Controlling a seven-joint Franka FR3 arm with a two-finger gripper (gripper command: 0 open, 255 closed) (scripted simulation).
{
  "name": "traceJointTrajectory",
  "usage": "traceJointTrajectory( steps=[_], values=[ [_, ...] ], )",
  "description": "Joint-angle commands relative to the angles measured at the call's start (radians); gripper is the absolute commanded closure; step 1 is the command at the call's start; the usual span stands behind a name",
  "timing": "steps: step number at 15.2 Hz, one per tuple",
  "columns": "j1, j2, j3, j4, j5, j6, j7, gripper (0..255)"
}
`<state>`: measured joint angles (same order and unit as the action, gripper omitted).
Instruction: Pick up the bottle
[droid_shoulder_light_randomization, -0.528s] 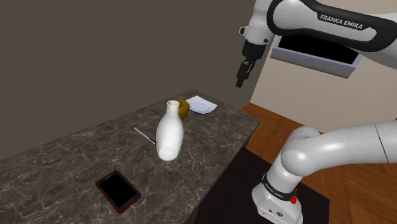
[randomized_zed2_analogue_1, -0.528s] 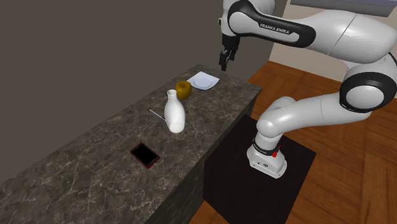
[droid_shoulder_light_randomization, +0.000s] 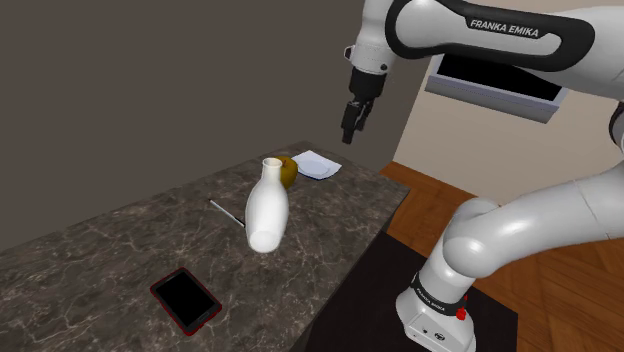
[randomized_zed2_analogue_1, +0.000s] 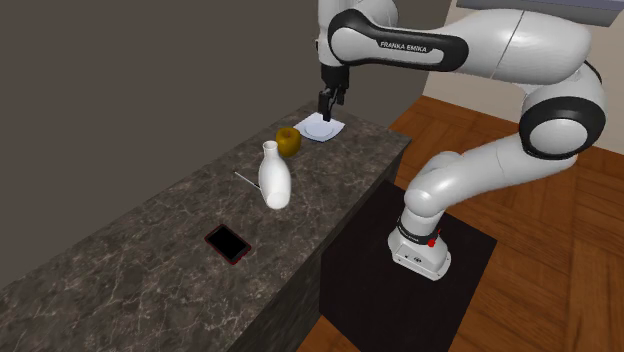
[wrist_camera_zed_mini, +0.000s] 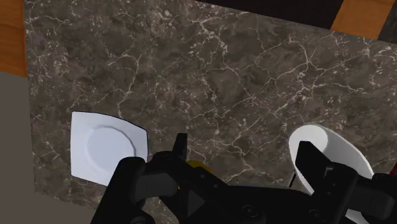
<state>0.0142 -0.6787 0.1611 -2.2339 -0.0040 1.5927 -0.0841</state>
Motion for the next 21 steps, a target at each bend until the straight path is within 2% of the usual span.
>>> traceJointTrajectory(
  steps=[1, 9, 16, 21],
  values=[
    [0.012, 0.038, 0.027, 0.013, 0.022, 0.017, 0.025, 0],
    [0.049, 0.261, 0.147, 0.143, 0.081, 0.084, 0.137, 0],
    [0.081, 0.485, 0.247, 0.308, 0.081, 0.121, 0.242, 0],
    [0.083, 0.485, 0.249, 0.241, 0.083, 0.188, 0.242, 0]
  ],
)
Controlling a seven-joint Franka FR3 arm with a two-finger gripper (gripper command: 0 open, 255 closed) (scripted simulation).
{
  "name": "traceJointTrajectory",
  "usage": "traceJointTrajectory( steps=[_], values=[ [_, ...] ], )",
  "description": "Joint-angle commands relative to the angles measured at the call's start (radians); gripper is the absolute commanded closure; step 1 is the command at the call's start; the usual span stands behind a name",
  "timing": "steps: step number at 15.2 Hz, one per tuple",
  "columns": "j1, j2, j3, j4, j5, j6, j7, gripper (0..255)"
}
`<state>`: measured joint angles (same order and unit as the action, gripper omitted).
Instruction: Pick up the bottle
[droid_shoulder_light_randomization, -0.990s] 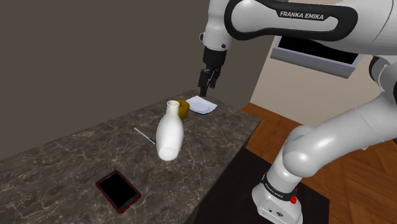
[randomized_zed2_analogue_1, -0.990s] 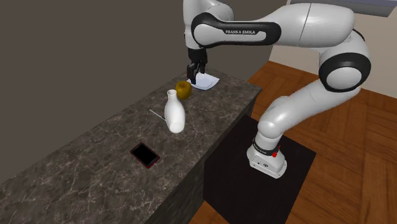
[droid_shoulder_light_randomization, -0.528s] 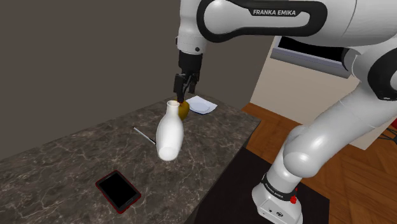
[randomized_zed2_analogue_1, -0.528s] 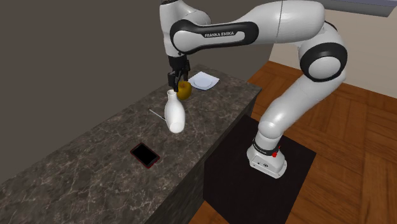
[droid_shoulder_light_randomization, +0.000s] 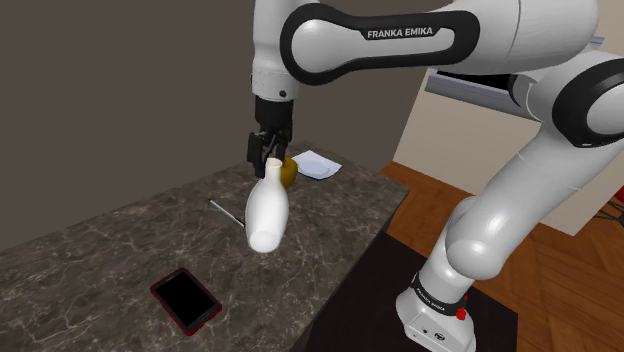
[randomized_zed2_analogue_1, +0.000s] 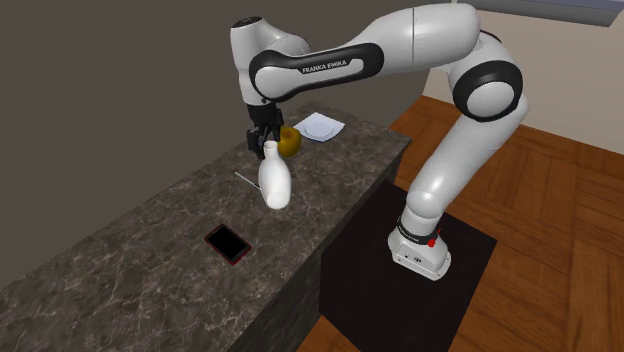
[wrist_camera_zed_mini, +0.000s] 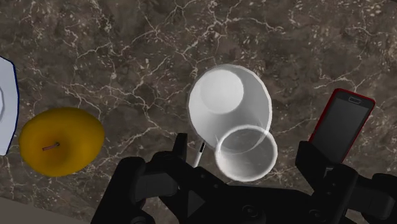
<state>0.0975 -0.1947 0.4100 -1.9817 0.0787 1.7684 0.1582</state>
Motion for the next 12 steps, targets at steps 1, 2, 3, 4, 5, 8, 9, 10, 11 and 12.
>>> traceJointTrajectory(
  steps=[1, 2, 3, 4, 5, 8, 9, 10, 11, 12],
  values=[
    [0.000, 0.002, 0.001, -0.024, 0.000, 0.026, -0.001, 0],
    [0.001, 0.003, 0.002, -0.036, 0.000, 0.039, -0.001, 0],
    [0.001, 0.003, 0.002, -0.044, 0.000, 0.047, -0.001, 0],
    [0.001, 0.003, 0.002, -0.043, 0.000, 0.047, 0.000, 0],
    [0.001, 0.003, 0.002, -0.043, 0.000, 0.047, 0.000, 0],
    [0.001, 0.003, 0.003, -0.043, 0.000, 0.046, 0.000, 255],
    [0.001, 0.003, 0.003, -0.043, 0.000, 0.046, 0.001, 255],
    [0.001, 0.003, 0.003, -0.043, 0.000, 0.046, 0.000, 255],
    [0.001, 0.003, 0.003, -0.043, 0.000, 0.047, 0.001, 255],
    [0.001, 0.004, 0.003, -0.043, 0.000, 0.046, 0.001, 255]
  ],
)
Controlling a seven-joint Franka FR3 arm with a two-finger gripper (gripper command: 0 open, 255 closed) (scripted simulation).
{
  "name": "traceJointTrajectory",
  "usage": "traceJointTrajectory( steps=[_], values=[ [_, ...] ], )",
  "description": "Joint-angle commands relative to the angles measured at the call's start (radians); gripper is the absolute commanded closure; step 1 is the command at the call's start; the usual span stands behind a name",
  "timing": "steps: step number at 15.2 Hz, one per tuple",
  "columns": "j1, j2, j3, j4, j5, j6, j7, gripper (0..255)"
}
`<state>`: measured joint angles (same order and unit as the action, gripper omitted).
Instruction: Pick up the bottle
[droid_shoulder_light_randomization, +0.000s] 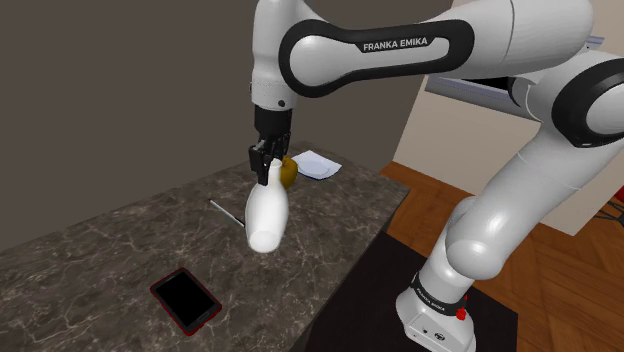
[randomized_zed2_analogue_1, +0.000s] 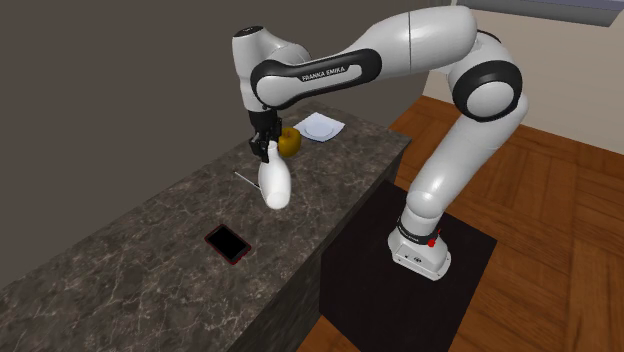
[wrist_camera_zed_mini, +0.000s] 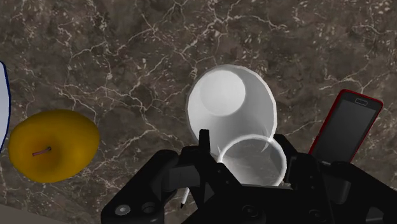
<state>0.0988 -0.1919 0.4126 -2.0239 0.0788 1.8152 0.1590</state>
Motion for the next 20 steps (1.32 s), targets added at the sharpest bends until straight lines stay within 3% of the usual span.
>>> traceJointTrajectory(
  steps=[1, 20],
  values=[
    [0.000, 0.001, 0.000, -0.001, 0.000, 0.000, 0.000, 255],
    [-0.006, 0.010, -0.007, 0.212, -0.007, -0.204, 0.004, 255]
  ],
)
